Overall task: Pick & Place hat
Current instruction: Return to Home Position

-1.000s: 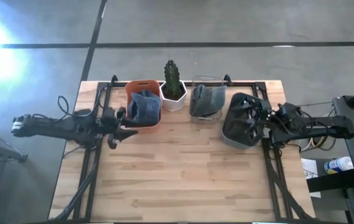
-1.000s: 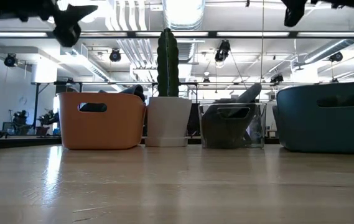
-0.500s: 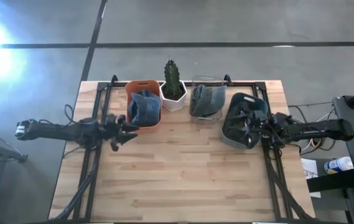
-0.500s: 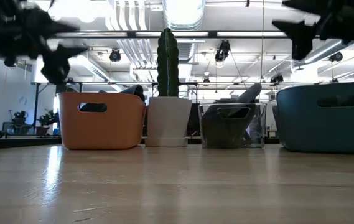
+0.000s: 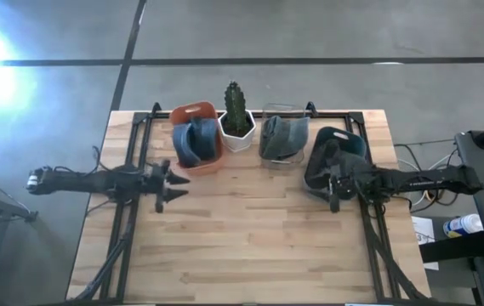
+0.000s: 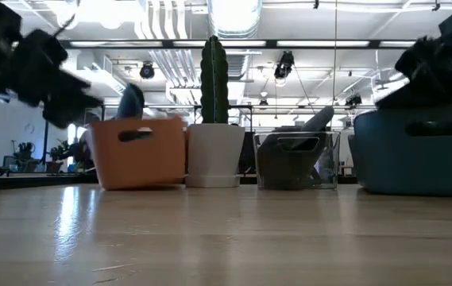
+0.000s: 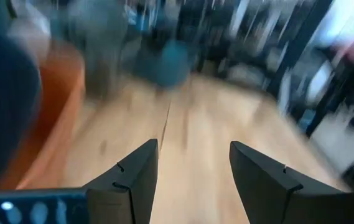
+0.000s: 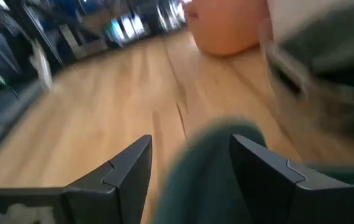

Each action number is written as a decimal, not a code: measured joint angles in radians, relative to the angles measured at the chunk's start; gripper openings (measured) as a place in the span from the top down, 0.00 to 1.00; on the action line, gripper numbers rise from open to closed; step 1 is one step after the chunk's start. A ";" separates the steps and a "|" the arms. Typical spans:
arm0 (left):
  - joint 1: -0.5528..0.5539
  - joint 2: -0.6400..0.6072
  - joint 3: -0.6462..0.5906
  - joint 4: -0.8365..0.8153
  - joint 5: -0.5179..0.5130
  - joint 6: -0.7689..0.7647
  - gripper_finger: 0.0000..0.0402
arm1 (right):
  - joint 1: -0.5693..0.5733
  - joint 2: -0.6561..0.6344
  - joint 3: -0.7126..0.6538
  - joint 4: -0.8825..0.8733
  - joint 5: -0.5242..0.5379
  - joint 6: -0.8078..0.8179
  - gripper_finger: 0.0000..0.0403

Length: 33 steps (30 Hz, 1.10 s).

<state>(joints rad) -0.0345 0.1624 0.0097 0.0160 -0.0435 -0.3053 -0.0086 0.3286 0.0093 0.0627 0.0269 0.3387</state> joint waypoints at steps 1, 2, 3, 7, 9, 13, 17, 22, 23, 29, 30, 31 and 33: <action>0.000 -0.021 0.000 0.005 -0.002 -0.006 0.52 | -0.001 -0.022 0.000 -0.053 -0.002 -0.002 0.48; 0.000 -0.039 -0.001 0.011 -0.005 -0.016 0.52 | -0.001 -0.034 0.002 -0.053 -0.006 -0.005 0.48; 0.001 -0.054 -0.001 0.030 -0.012 -0.022 0.52 | 0.000 -0.048 0.002 -0.050 -0.007 -0.005 0.48; 0.001 -0.092 -0.001 0.049 -0.014 -0.045 0.52 | 0.001 -0.147 0.000 -0.043 -0.001 -0.005 0.48; 0.001 -0.115 -0.002 0.047 -0.013 -0.047 0.52 | 0.000 -0.211 0.000 -0.051 -0.001 -0.005 0.48; 0.002 -0.162 -0.002 0.035 -0.011 -0.048 0.52 | -0.001 -0.329 0.000 -0.049 -0.001 -0.005 0.48; 0.003 -0.162 -0.002 0.060 -0.011 -0.047 0.52 | -0.001 -0.328 0.000 0.001 0.000 -0.005 0.48; 0.003 -0.162 -0.003 0.043 -0.011 -0.047 0.52 | 0.000 -0.329 0.000 -0.007 0.001 -0.005 0.48; 0.003 -0.162 -0.003 0.044 -0.011 -0.047 0.52 | 0.000 -0.329 0.000 -0.005 0.001 -0.005 0.48; 0.003 -0.162 -0.003 0.042 -0.010 -0.047 0.52 | -0.001 -0.329 0.000 -0.005 0.001 -0.005 0.48; 0.003 -0.162 -0.003 0.042 -0.011 -0.047 0.52 | -0.001 -0.326 0.000 -0.005 0.001 -0.005 0.48; 0.003 -0.162 -0.003 0.042 -0.010 -0.047 0.52 | -0.001 -0.326 0.000 -0.006 0.001 -0.005 0.48; 0.003 -0.162 -0.003 0.042 -0.010 -0.047 0.52 | -0.001 -0.326 0.000 -0.007 0.001 -0.005 0.48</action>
<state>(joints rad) -0.0315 0.0002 0.0063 0.0578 -0.0536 -0.3519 -0.0093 0.0030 0.0091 0.0561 0.0284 0.3332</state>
